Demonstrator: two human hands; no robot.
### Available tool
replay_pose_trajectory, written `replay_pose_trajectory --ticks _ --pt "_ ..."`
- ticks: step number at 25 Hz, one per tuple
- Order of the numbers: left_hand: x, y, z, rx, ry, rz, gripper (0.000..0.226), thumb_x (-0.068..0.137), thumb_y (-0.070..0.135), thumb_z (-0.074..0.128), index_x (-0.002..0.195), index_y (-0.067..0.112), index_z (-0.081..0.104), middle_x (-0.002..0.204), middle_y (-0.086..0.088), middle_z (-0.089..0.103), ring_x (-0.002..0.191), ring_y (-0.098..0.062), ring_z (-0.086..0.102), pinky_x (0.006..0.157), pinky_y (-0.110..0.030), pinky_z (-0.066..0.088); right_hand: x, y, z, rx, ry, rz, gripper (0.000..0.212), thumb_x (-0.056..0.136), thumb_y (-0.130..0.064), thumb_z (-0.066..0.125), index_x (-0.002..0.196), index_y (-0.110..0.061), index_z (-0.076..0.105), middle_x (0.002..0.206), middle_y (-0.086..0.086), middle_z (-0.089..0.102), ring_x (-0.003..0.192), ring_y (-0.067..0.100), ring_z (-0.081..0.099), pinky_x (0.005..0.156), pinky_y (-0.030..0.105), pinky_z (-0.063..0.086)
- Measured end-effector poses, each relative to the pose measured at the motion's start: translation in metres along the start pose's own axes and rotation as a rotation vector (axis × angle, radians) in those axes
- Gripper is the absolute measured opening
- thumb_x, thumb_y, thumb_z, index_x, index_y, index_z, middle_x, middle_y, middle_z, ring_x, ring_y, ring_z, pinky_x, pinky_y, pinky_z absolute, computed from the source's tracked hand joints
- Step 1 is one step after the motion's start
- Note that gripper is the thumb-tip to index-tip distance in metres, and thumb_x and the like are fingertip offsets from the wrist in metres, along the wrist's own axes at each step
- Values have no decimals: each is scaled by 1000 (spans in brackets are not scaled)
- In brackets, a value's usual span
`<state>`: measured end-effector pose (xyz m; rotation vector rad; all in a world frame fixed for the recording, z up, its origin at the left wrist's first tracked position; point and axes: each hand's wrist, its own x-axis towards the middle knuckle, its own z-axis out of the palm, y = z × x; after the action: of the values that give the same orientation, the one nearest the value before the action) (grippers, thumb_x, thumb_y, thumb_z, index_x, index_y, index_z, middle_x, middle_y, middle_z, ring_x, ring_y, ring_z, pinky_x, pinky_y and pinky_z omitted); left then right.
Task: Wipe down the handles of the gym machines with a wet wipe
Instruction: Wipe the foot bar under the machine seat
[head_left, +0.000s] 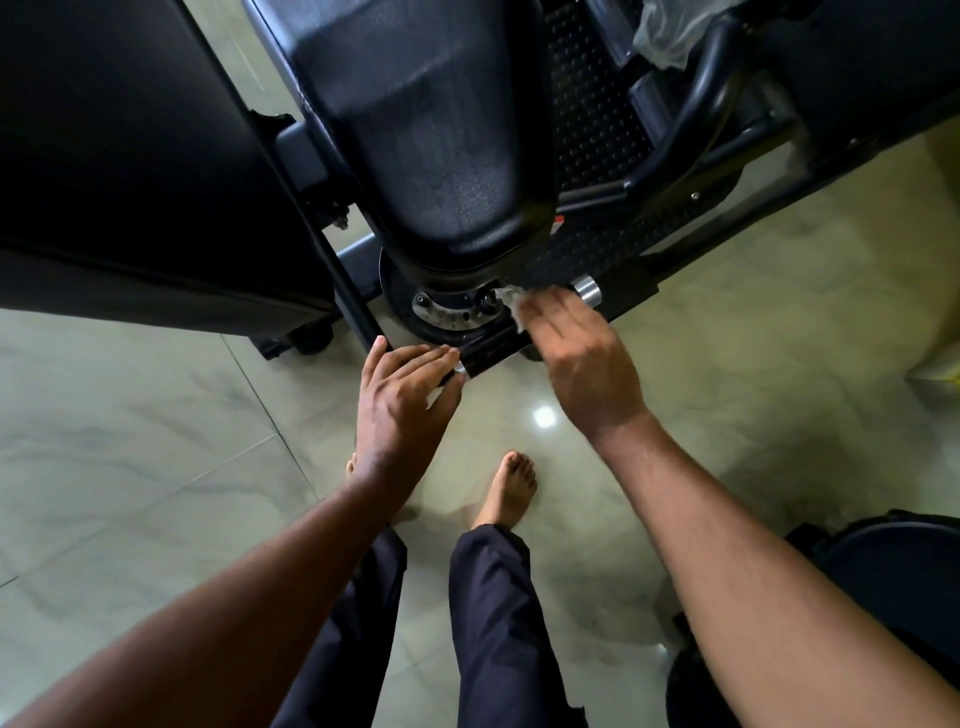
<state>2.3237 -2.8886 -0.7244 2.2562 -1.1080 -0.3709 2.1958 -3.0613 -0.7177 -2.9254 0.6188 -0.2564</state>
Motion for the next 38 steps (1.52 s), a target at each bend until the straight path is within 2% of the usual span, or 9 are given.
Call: replay_pose_trajectory --ticks 5,11,14,19,24,28,31,35,38 --pt "-1 4 -2 18 -87 -41 24 93 24 67 115 17 72 117 0 72 115 -17 61 114 -49 31 3 -6 -1 15 -30 323 38 96 0 50 133 -4 58 131 14 60 121 30 53 101 31 49" --pt "2 32 -46 -13 -346 -206 33 92 23 64 125 20 67 120 -1 70 114 -21 58 96 -35 44 7 -43 -38 412 -73 941 24 88 -2 58 107 -10 71 103 8 62 90 23 58 73 31 50" --pt "6 57 -96 -28 -372 -279 33 92 26 63 124 23 67 123 -1 68 115 -21 59 96 -33 45 11 -65 -87 575 -264 898 16 87 -8 61 100 -13 70 97 5 68 83 19 63 68 24 49" --pt "-27 91 -212 52 -345 -367 31 90 30 63 119 24 71 122 0 70 110 -23 64 92 -31 49 46 -95 -191 777 -340 789 14 93 -23 66 91 -9 70 70 -1 64 60 12 60 43 6 39" --pt "-79 87 -317 52 -244 -351 28 81 41 54 100 33 74 95 2 74 90 -27 68 76 -36 55 60 -190 -236 640 -493 432 14 85 -23 69 97 -17 68 89 3 71 82 17 65 66 23 43" --pt "-116 38 -391 21 -88 -445 20 85 31 62 100 28 76 93 2 75 90 -22 69 81 -33 54 85 -298 -242 741 -554 321 16 90 -28 66 95 -13 66 74 -5 69 61 -1 59 51 5 38" --pt "-142 -13 -446 5 -31 -500 21 88 27 64 105 27 75 98 5 75 95 -17 67 87 -29 51 127 -375 -240 773 -546 314 13 95 -28 61 97 -15 61 75 -5 64 61 4 59 48 3 38" --pt "-171 -99 -534 51 9 -536 23 90 28 62 110 27 74 101 6 74 98 -16 66 89 -29 51 187 -483 -233 701 -469 223 16 84 -19 67 100 -19 63 92 0 71 83 18 69 77 31 57" --pt "-163 -153 -590 118 -7 -497 25 91 29 60 113 29 72 104 7 73 101 -16 65 88 -29 51 227 -543 -233 658 -397 115 19 82 -16 71 100 -15 66 87 -1 68 81 18 65 76 30 54"
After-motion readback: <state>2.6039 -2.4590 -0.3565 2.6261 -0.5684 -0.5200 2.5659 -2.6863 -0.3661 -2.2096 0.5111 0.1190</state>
